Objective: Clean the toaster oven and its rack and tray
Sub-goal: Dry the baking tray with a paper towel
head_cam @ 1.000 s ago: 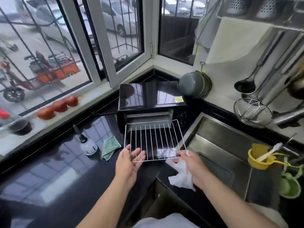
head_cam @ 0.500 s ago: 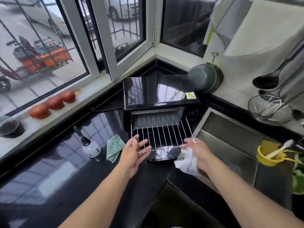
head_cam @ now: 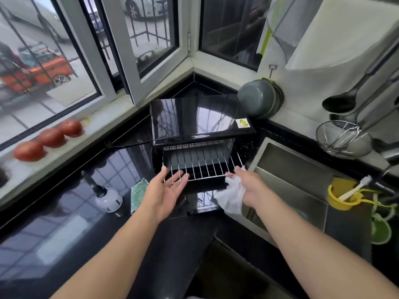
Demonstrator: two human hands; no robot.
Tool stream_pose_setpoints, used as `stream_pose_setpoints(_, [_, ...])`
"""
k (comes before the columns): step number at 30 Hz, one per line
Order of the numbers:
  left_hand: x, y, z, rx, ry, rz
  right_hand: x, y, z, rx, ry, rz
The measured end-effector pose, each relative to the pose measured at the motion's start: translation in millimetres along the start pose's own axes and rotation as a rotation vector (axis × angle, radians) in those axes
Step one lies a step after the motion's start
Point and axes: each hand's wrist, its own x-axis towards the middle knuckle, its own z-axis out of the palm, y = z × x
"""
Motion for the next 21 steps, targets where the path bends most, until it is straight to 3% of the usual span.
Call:
stream_pose_setpoints(8, [-0.1, -20.9, 31.4, 0.104, 0.000, -0.032, 8.0, -25.4, 11.0, 0.003, -0.187, -0.042])
stream_pose_setpoints(13, [25.0, -7.4, 61.8, 0.140, -0.006, 0.042, -5.3, 5.1, -26.8, -0.080, -0.044, 0.042])
stream_pose_setpoints(18, [34.4, -17.8, 57.7, 0.202, -0.026, 0.063, -14.6, 10.9, -95.2, 0.224, 0.072, 0.077])
stream_pose_setpoints(21, [18.0, -57.1, 56.1, 0.221, -0.047, -0.044, -23.8, 6.3, -146.4, 0.417, 0.143, 0.054])
